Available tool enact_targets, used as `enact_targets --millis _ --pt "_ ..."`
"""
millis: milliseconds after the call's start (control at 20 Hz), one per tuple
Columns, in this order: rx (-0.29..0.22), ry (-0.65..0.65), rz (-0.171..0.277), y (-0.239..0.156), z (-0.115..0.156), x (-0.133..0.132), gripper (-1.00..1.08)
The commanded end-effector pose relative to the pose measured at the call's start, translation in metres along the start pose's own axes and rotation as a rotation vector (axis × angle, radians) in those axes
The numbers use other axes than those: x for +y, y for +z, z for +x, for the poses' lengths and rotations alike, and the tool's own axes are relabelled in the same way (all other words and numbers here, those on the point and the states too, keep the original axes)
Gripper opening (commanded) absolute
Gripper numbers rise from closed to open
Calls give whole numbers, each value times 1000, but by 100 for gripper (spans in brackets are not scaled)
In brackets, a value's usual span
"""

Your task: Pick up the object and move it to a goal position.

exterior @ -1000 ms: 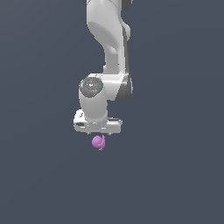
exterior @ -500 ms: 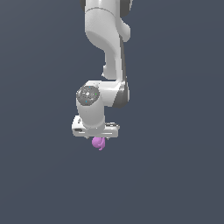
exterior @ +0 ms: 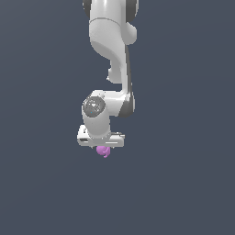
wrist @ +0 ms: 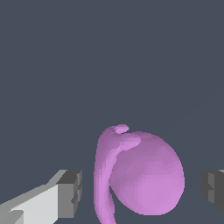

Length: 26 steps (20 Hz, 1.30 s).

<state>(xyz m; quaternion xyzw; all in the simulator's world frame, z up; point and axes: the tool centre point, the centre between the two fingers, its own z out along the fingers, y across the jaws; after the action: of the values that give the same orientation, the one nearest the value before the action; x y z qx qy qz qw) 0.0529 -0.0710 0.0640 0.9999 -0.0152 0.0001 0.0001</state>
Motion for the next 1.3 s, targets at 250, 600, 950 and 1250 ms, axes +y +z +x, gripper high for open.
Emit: enact_targets --millis 250,600,950,1250 --pt "0 -1 0 24 0 0 100" --pt "0 -1 0 24 1 0 -100" --pt "0 -1 0 24 1 0 -100" --pt "0 -1 0 14 -4 9 -100"
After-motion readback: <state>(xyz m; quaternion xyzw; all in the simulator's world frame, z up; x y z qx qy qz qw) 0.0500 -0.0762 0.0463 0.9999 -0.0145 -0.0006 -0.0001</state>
